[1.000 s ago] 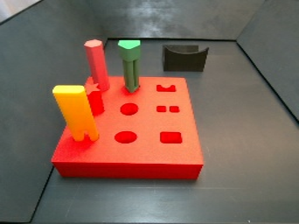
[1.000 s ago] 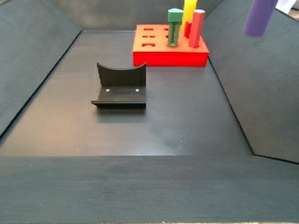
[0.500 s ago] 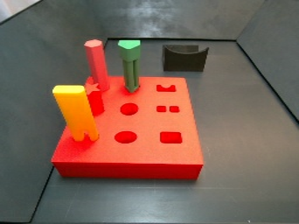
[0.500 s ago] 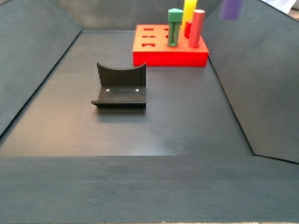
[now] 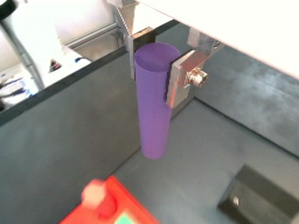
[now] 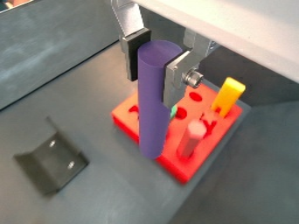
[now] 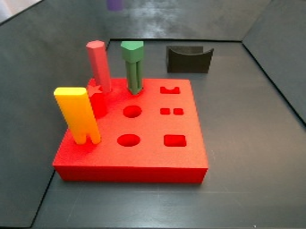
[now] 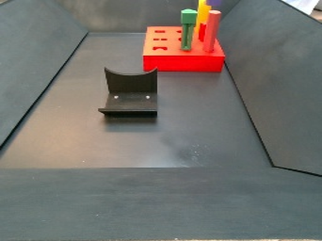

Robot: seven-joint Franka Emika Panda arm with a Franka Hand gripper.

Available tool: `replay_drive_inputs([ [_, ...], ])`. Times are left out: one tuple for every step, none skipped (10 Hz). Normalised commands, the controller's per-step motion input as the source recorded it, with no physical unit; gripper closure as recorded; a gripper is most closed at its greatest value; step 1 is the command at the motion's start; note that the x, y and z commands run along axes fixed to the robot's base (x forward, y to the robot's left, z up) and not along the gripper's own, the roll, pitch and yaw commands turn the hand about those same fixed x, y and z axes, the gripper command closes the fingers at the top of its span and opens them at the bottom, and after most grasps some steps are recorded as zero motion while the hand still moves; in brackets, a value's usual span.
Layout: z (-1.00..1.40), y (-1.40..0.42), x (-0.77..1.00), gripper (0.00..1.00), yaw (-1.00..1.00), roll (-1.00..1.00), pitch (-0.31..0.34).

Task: Pick up the round object. Move up. Move to above the board. Insert the round object.
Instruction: Move to above the board.

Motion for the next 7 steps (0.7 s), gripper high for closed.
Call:
replay_drive_inputs([
  [-0.01,-1.00,0.49,1.00,0.00,-0.03,0.067],
  [-0.01,-1.00,0.50,1.00,0.01,-0.01,0.062],
  [0.00,-1.00,0.50,1.00,0.01,0.01,0.057],
  [-0.01,-1.00,0.53,1.00,0.00,0.00,0.068],
  [0.01,-0.84,0.47,1.00,0.01,0.01,0.071],
  [0.00,-0.66,0.38,1.00,0.01,0.02,0.078],
  [0.02,-0.32,0.22,1.00,0.01,0.04,0.082],
])
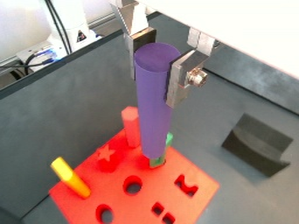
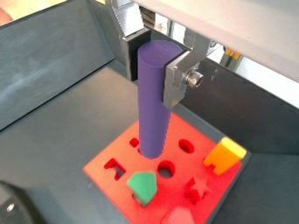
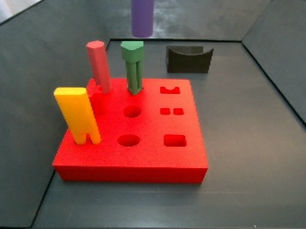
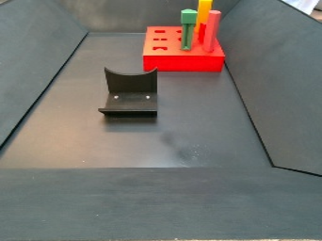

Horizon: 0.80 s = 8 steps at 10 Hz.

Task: Pick up the round object. Move up. Move to above the board. Insert the round object.
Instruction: Insert the round object.

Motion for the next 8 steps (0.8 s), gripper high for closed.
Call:
replay_drive_inputs([
  [-0.51,0.00,-0.23,1.00,0.00,-0.04,-0.093],
  [-0.47,0.00,-0.34,1.00,-0.01,-0.02,-0.107],
  [-0.44,0.00,-0.30,1.00,0.00,-0.01,-0.134],
  [-0.38,-0.15,-0.19,1.00,0.02,-0.04,-0.160],
  [-0.31,-0.23,-0.10,1.00,0.03,-0.07,-0.170],
  [-0.45,-0.19,-0.03,1.00,0.04,-0.04,-0.153],
  [-0.65,-0.16,0.00,1.00,0.02,0.00,-0.113],
  [-0.78,-0.09,0.00,1.00,0.00,0.00,-0.087],
])
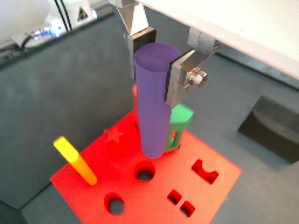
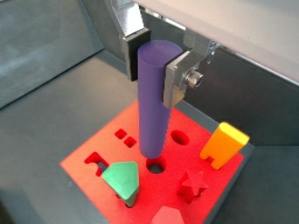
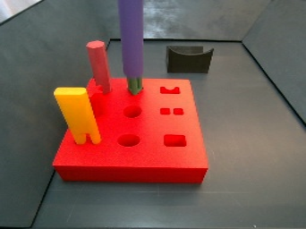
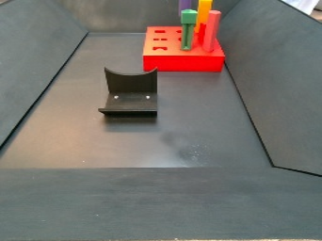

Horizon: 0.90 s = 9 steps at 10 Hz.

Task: Pick up the round object. Move up. Move to above the board. Insert the round object.
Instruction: Insert the round object.

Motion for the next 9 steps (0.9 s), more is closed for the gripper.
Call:
replay_drive_inputs([
  [-0.77,-0.11,0.00,1.00,0.00,0.00,-0.094],
  [-0.69,-0.09,0.00,1.00,0.00,-0.03,-0.100],
  [-0.49,-0.06,-0.04,1.00,0.00,-0.04,-0.103],
  [-0.40,-0.07,-0.13,1.00,0.00,-0.03,-0.136],
  [-0.41,-0.07,-0.16,1.00,0.00,0.00,-0.157],
  [-0.32,-0.03,-0.21,1.00,0.00,0.00,-0.133],
  [-0.03,0.00,-0.17,1.00,0.00,0.00,-0.036],
  [-0.04,0.00,-0.18,1.00,0.00,0.00,-0.057],
  [-0.12,0.00,-0.09,1.00,0.00,0.00,-0.061],
])
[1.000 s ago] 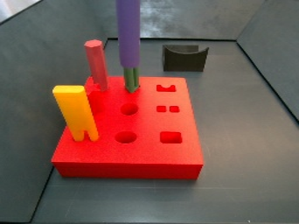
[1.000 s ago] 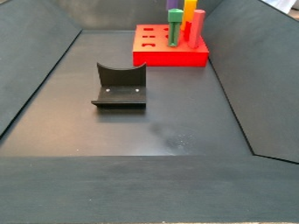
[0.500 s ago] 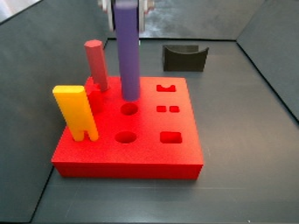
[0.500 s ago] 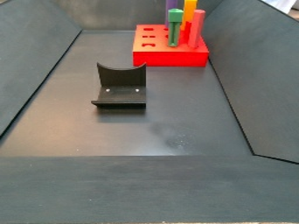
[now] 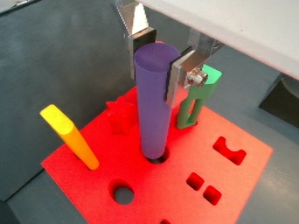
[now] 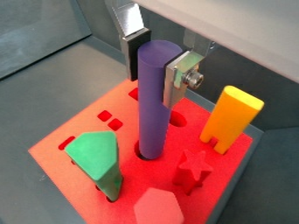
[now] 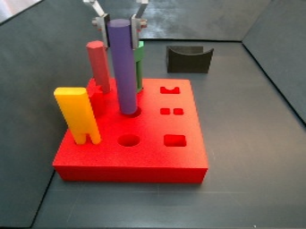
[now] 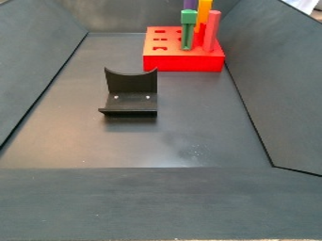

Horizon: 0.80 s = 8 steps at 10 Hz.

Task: Pick up the round object. Move up. Move to above the board. Insert the round object.
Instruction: Insert the round object.

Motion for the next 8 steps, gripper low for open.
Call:
replay_drive_inputs([
  [-0.15,0.00,0.00,1.00,0.00,0.00,-0.054],
  [-0.21,0.00,0.00,1.00,0.00,0.00,-0.044],
  [-0.25,0.00,0.04,1.00,0.00,0.00,-0.053],
  [-0.23,0.00,0.08,1.00,0.00,0.00,-0.044],
  [-0.21,0.00,0.11,1.00,0.00,-0.01,-0.024],
  [-0.19,0.00,0.16,1.00,0.00,-0.02,-0.014],
  [-0.18,0.00,0.19,1.00,0.00,-0.02,-0.004],
  [-0.16,0.00,0.28,1.00,-0.01,-0.04,-0.004],
])
